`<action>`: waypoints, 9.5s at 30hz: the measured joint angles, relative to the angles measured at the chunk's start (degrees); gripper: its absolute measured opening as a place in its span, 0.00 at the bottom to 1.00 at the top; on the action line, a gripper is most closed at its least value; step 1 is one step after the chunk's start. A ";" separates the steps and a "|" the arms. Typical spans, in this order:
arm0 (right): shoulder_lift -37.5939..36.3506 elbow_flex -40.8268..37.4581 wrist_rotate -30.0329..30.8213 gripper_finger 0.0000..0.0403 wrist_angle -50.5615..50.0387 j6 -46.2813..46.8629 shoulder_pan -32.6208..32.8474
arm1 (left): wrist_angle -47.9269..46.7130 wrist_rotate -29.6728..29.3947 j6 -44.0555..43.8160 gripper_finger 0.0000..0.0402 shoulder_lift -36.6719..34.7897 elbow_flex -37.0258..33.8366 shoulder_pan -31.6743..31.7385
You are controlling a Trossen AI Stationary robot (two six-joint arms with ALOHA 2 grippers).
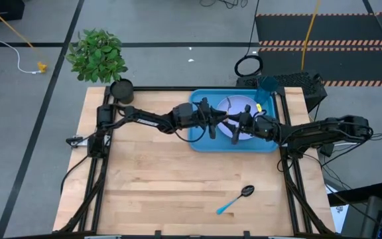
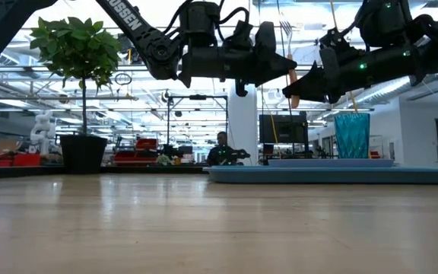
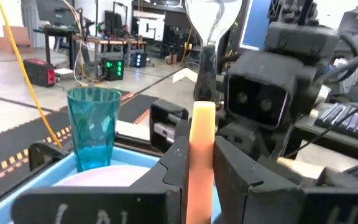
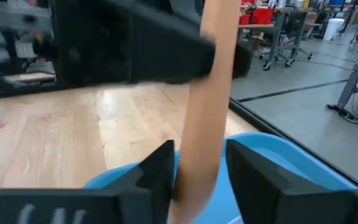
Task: Pick and place plate/cup/fork/spoon on tray
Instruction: Put the brown fork on the blue tray to the left of the purple plate
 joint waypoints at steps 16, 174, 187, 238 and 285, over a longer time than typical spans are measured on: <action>-9.96 0.02 -8.71 0.64 -2.70 -2.29 -5.97 | -3.01 -9.32 1.99 0.13 -3.48 -0.02 -0.66; -20.87 -0.05 -10.32 0.65 -2.60 0.78 -1.86 | -63.69 -18.03 -62.77 0.19 12.04 19.02 2.02; -20.87 -0.07 -10.32 0.65 -2.62 0.78 -1.87 | -63.42 -19.62 -63.25 0.34 12.03 19.02 1.67; -20.87 -0.07 -15.67 0.64 -17.40 -4.39 1.14 | -67.99 -9.79 20.64 0.03 3.34 10.88 0.34; -20.90 -0.07 -8.24 0.64 -15.98 -8.75 1.09 | -57.46 0.95 27.62 0.01 5.11 8.31 1.78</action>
